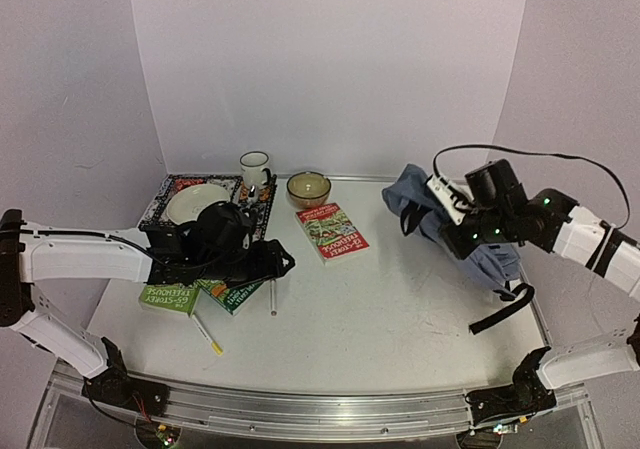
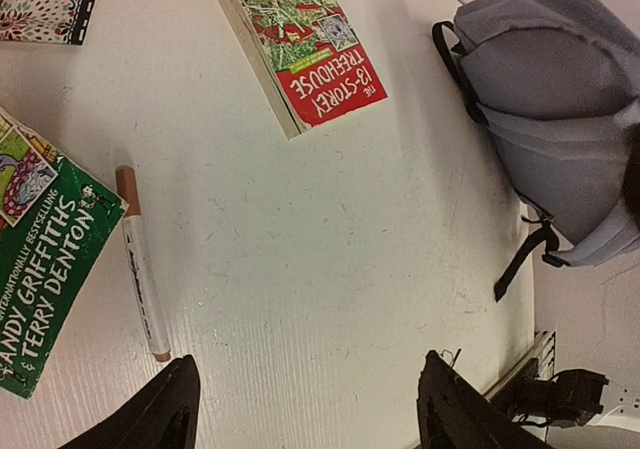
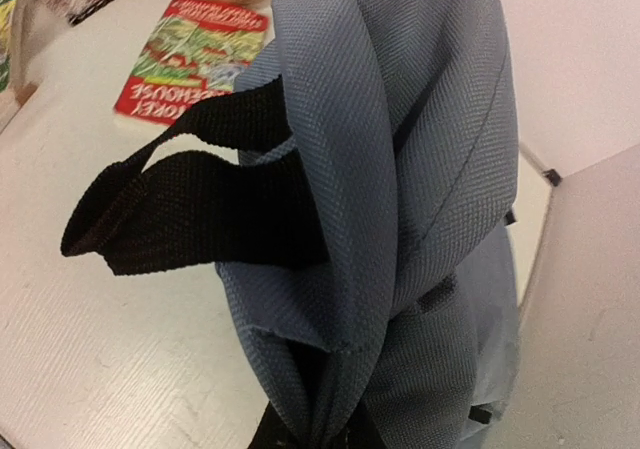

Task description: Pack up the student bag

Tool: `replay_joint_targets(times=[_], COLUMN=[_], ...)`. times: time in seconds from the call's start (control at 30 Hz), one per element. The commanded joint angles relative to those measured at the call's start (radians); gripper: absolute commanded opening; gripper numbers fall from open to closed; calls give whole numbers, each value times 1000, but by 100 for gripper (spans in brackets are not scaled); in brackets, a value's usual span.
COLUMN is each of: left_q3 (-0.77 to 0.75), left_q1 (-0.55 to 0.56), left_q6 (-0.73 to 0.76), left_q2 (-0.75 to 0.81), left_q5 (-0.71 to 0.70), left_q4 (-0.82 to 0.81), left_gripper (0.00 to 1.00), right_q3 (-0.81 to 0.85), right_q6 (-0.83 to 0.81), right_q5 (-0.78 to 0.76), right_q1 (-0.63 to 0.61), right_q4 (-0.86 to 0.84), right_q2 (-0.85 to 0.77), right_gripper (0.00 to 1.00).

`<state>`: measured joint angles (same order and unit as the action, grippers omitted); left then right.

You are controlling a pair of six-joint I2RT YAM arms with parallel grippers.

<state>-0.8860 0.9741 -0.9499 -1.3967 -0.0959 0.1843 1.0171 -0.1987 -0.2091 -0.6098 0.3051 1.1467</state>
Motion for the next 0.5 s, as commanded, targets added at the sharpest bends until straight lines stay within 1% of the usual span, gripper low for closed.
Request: replay_joint_targets(times=[0.0,0.17,0.3,0.33,0.47], left_q3=[19,34,31,28,1], left_q1=[-5,-5,-5,-5,-5], left_q6=[-22,-26,-20,-16,4], left_q2=[51,60,51,46,13], left_q5=[-28,-28,-24,-21,8], left_q4=[-9,-10,-11,-11,-11], left_gripper=[78,81,83,84,85], right_q3=[-87,-119,-129,-130,-127], right_q6=[207,391,465,477,525], right_q5=[31,58,146,168,217], right_q1=[-170,-360,-445,-464,-507], right_q4=[-31,-34,-25,-23,-20], right_q2=[36,74,143,167,205], right_gripper=[0,3,11,14,38])
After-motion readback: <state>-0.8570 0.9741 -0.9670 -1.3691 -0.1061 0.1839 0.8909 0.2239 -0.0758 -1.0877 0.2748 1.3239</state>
